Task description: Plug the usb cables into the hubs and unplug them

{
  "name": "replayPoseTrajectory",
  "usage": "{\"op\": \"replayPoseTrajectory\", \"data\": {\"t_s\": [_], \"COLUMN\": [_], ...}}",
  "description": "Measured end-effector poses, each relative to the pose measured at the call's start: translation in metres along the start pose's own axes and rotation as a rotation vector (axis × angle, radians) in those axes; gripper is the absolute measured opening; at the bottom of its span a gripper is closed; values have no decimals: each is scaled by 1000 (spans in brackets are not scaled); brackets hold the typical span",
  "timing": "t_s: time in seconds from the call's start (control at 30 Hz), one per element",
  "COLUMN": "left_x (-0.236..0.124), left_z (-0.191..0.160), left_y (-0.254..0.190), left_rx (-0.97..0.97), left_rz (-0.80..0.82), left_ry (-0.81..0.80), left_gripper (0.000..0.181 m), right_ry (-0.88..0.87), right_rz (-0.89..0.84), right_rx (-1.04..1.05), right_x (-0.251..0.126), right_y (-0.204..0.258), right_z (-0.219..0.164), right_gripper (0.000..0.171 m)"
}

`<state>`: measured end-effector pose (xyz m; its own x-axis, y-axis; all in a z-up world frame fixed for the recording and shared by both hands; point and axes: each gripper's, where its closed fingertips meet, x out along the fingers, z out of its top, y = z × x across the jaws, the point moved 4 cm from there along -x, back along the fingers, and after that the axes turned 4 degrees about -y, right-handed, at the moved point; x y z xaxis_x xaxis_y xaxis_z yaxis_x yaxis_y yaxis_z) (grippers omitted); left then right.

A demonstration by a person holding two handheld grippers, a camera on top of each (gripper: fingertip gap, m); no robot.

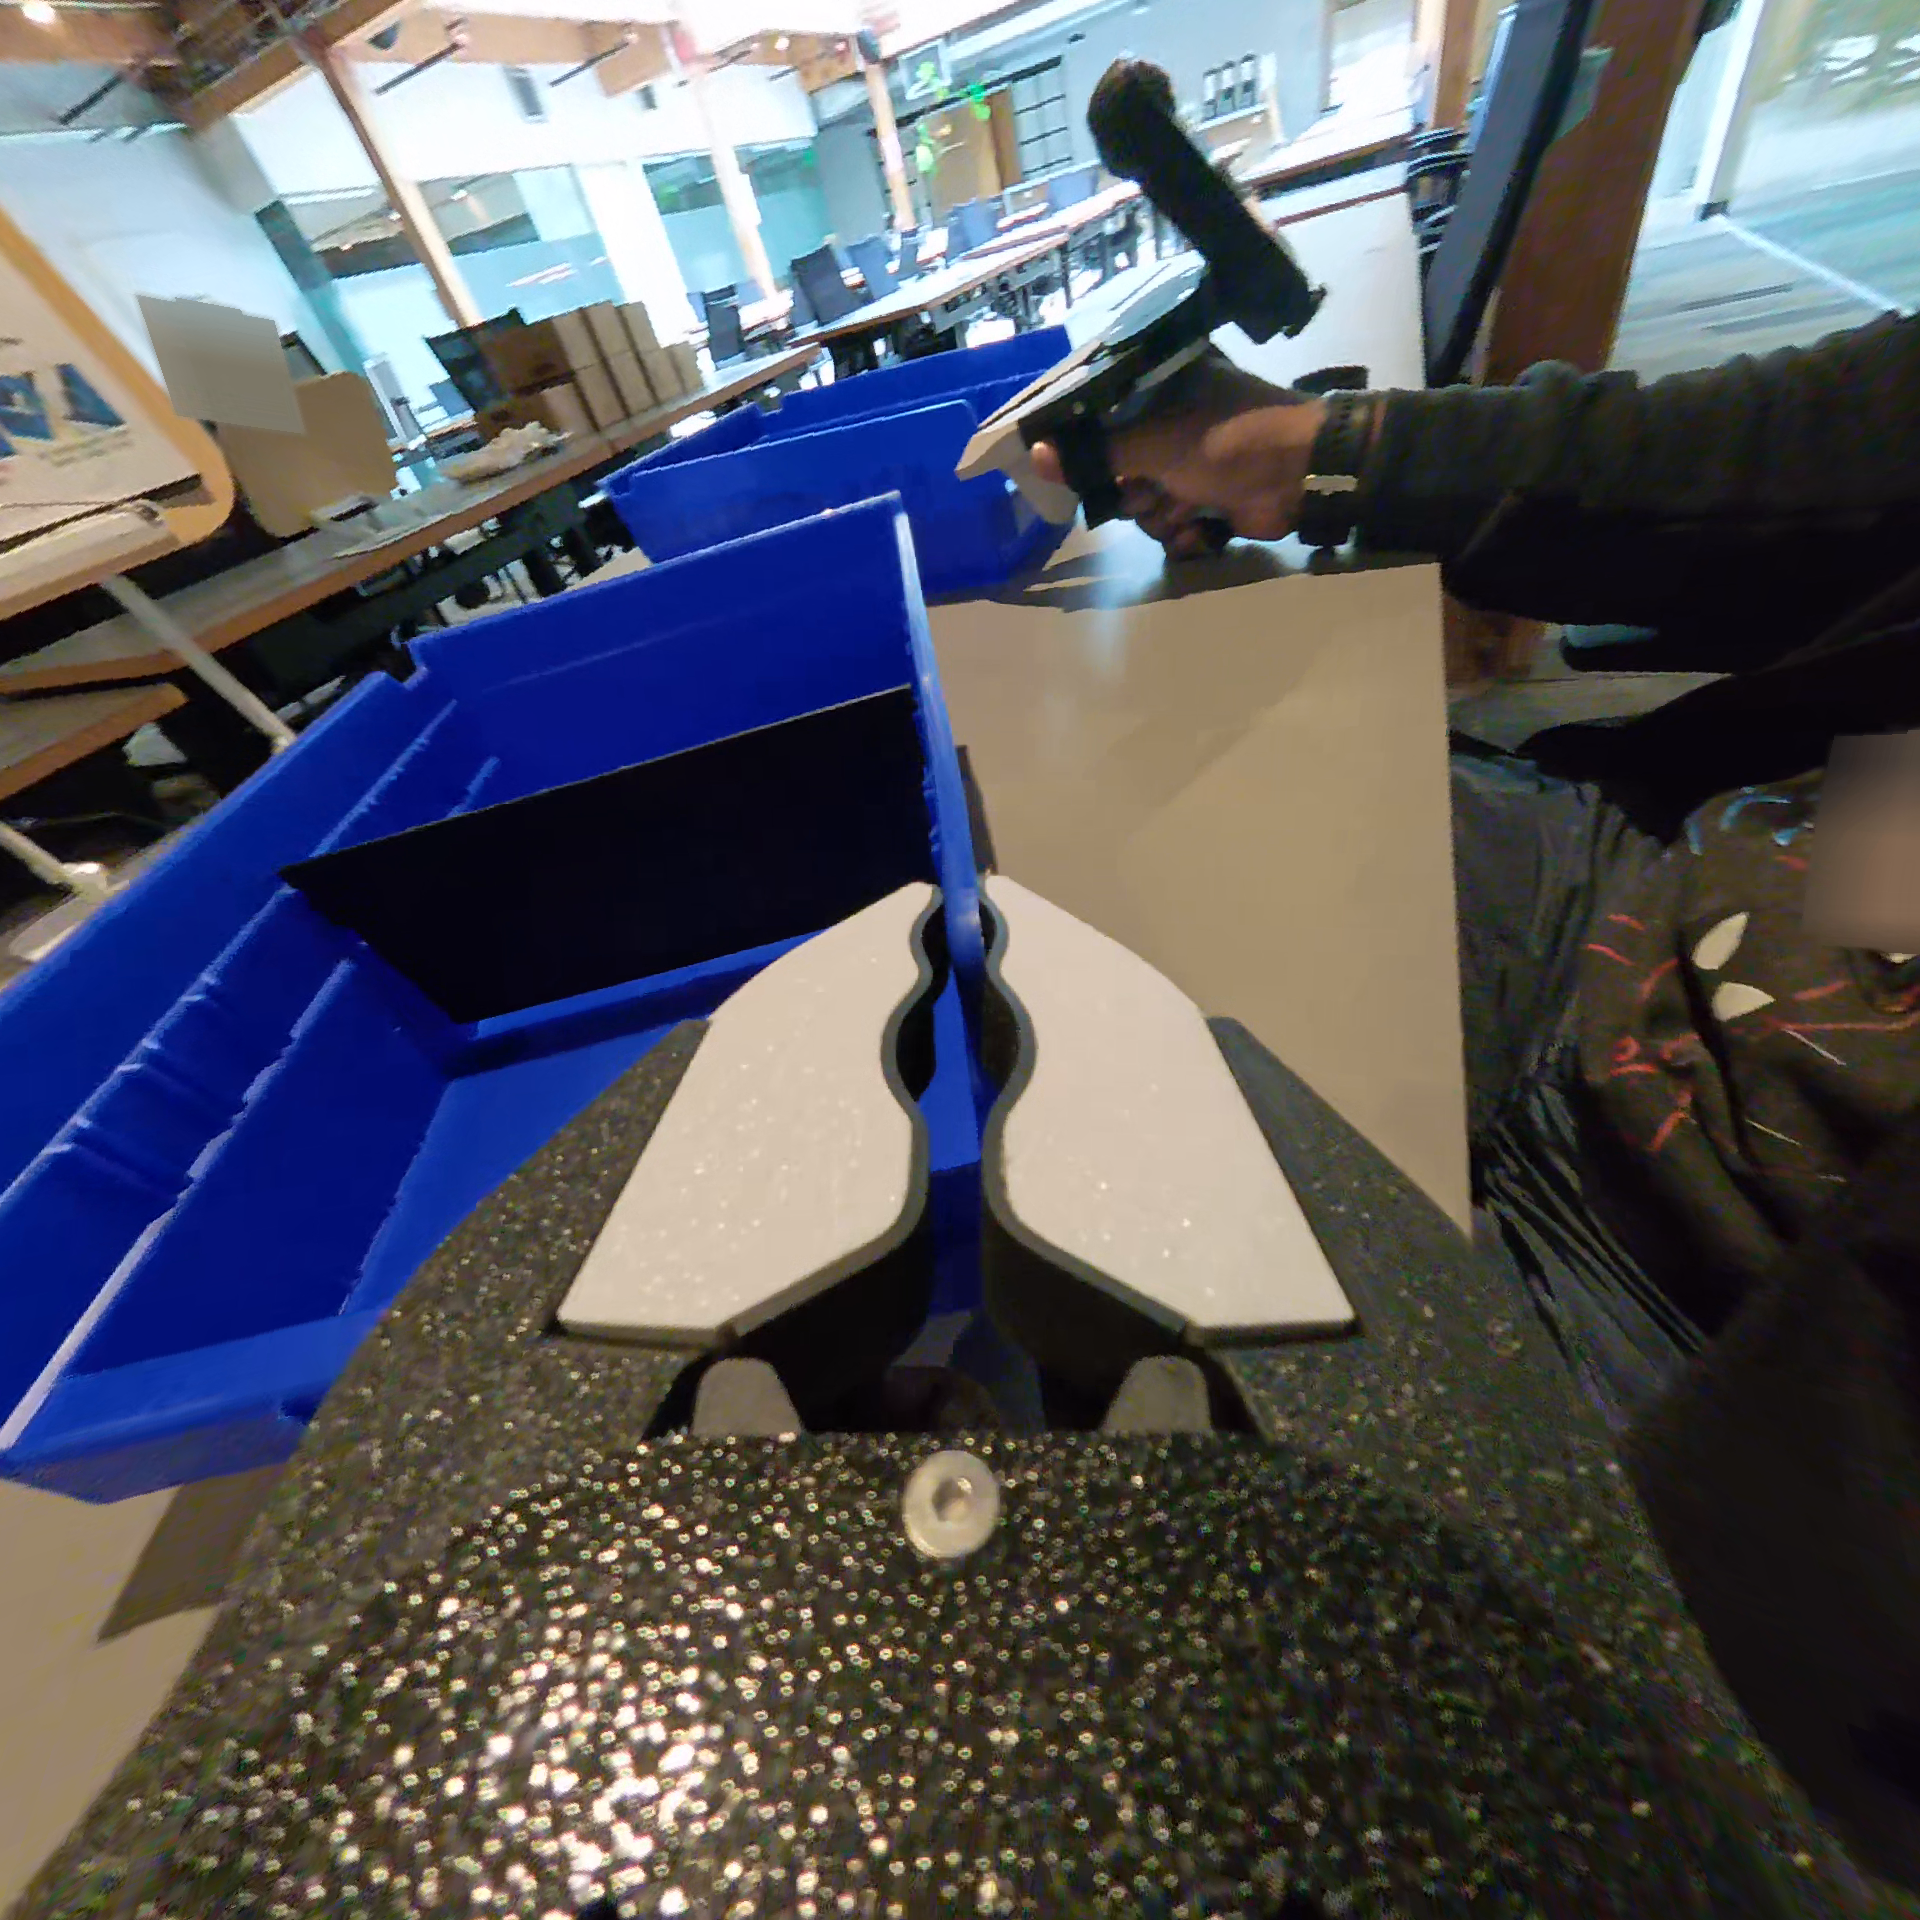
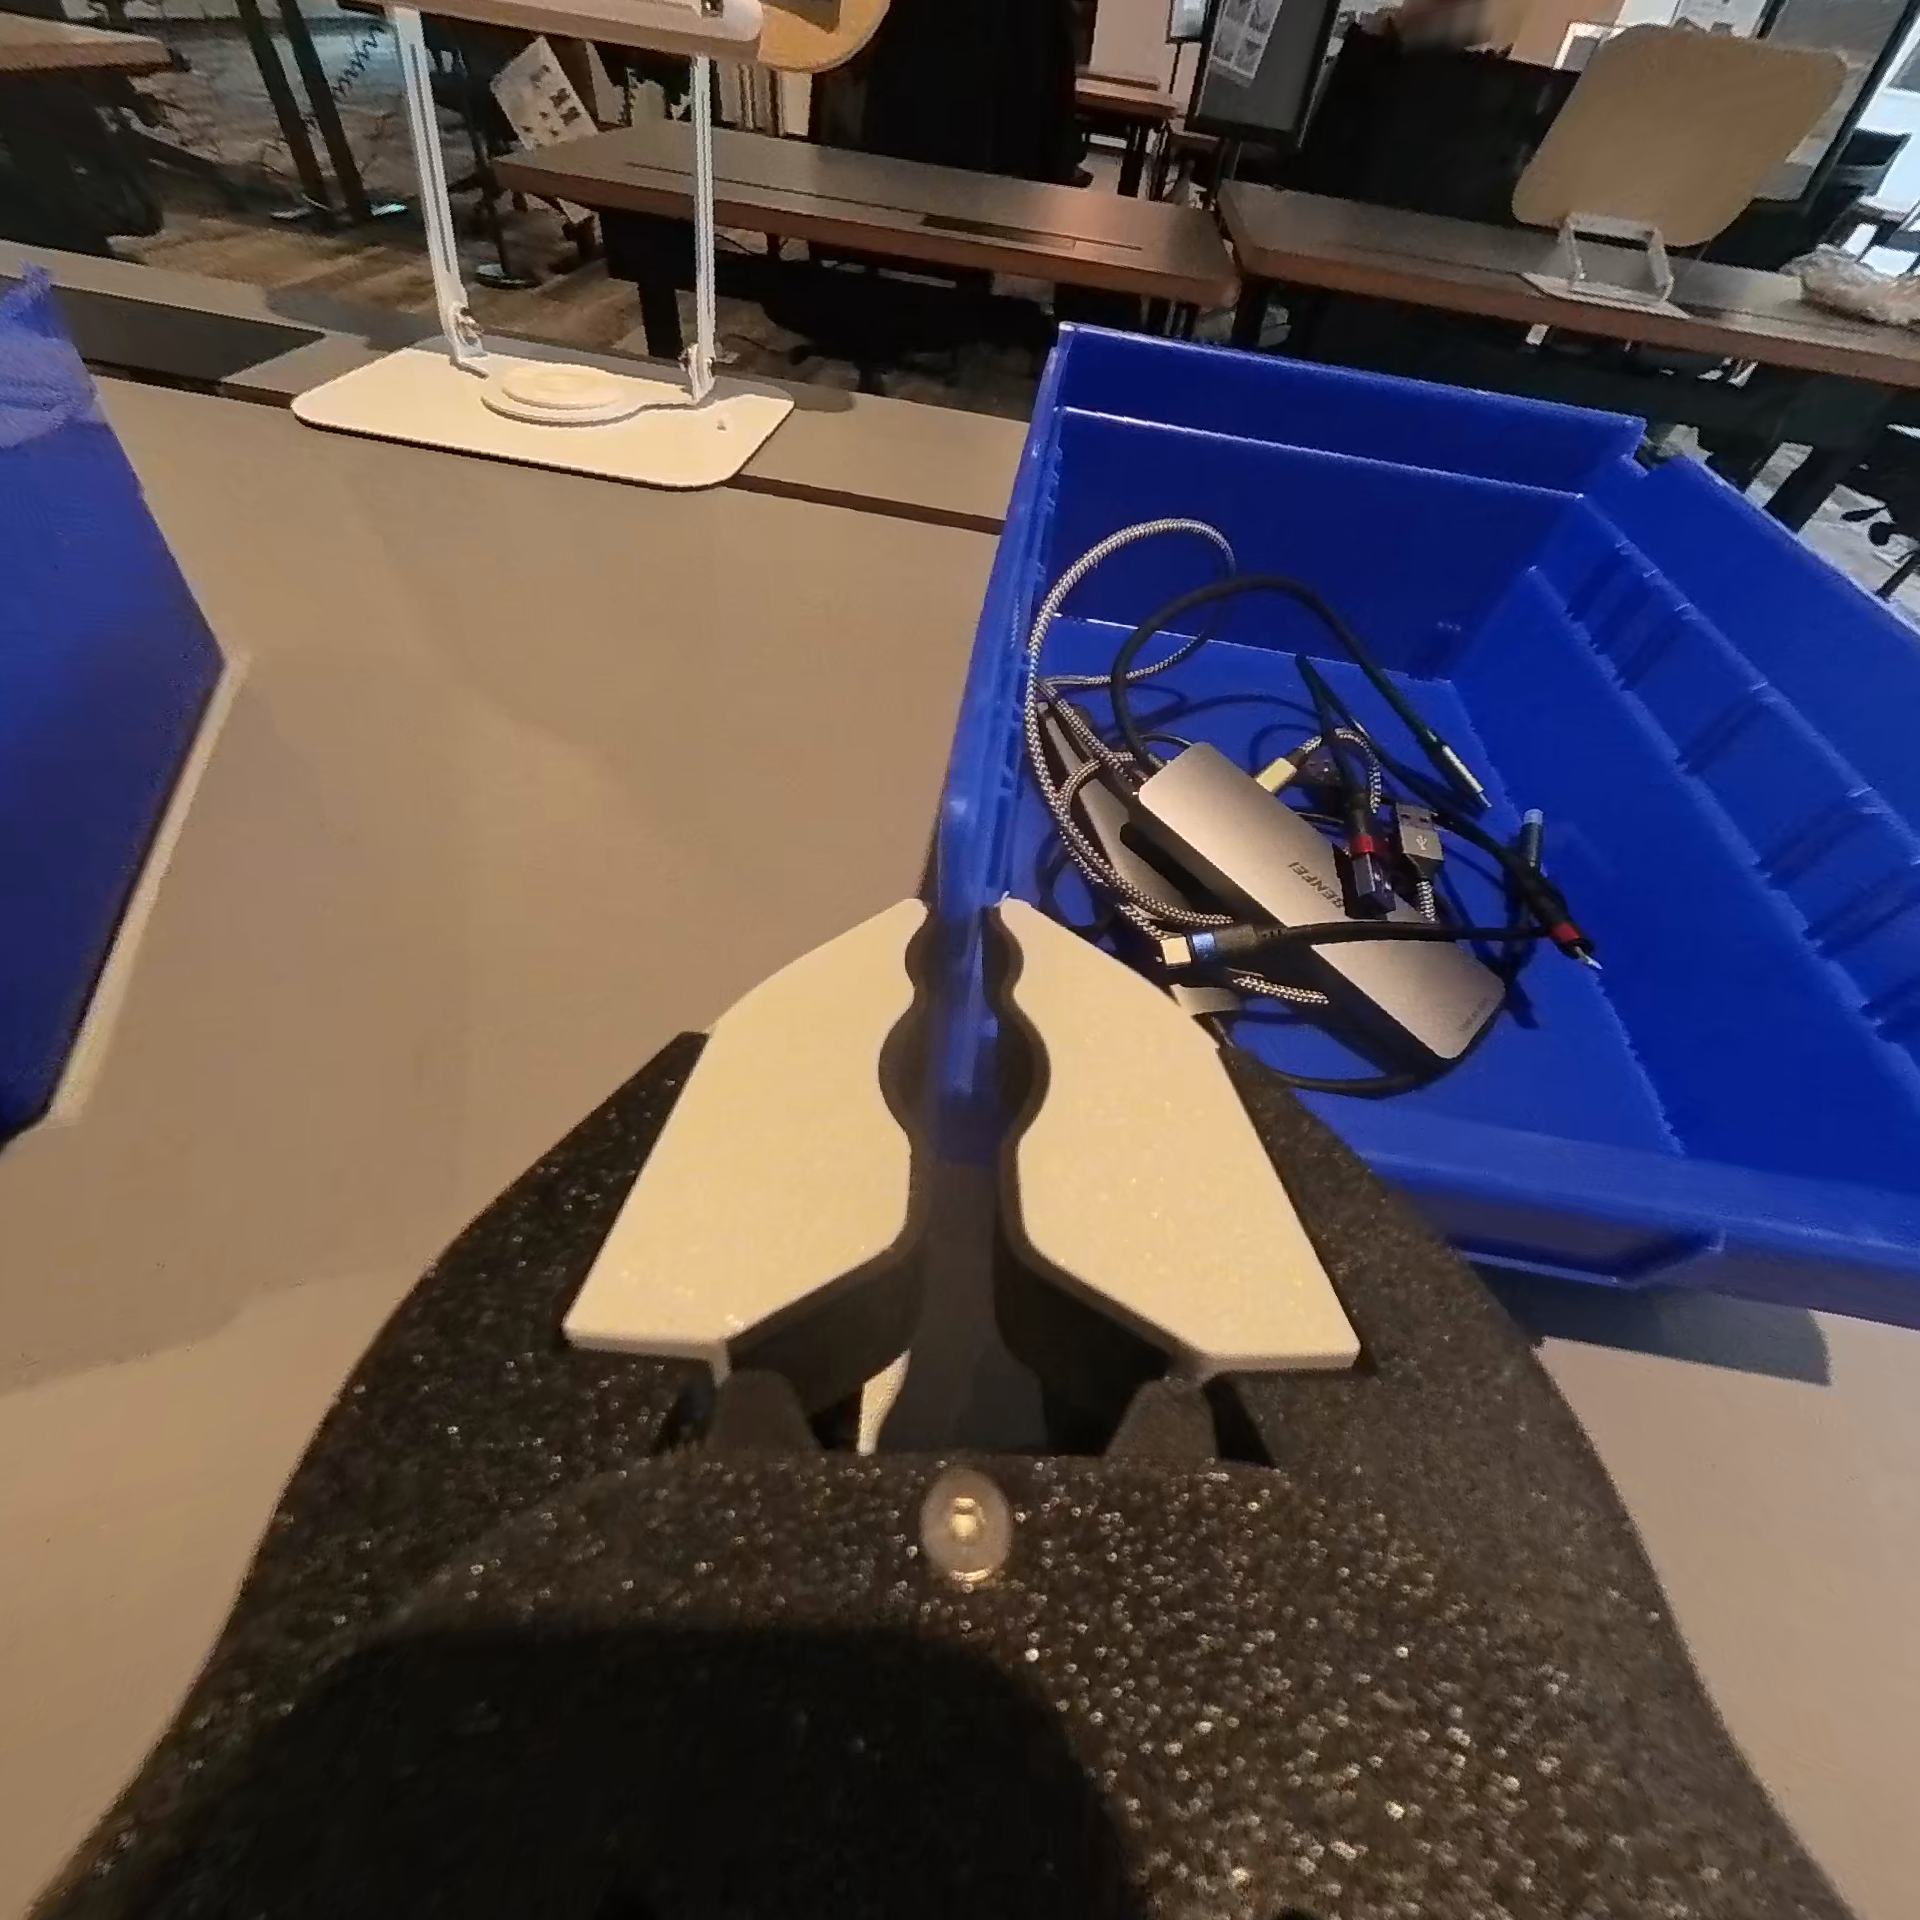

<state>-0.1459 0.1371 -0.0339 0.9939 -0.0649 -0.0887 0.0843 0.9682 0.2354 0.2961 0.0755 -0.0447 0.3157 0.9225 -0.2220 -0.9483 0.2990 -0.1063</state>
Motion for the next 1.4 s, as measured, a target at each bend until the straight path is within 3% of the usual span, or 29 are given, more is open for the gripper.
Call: {"op": "replayPoseTrajectory", "data": {"t_s": [0.33, 0.73, 1.1, 1.4], "left_x": [-2, -4, -9, -17], "left_z": [6, 7, 9, 12], "left_y": [-22, -28, -35, -47], "left_rx": [6, -11, -42, -73], "left_rz": [-179, -258, -381, -529], "left_ry": [-51, -65, -84, -97], "left_gripper": [3, 3, 3, 2], "right_ry": [-3, -41, -57, 10], "right_rz": [90, 332, 781, 1165], "right_rx": [53, -102, -124, -164], "right_x": [-2, -12, -29, -24], "right_y": [1, 35, 72, 64], "right_z": [0, 1, 1, 3], "right_gripper": [9, 10, 10, 12]}}
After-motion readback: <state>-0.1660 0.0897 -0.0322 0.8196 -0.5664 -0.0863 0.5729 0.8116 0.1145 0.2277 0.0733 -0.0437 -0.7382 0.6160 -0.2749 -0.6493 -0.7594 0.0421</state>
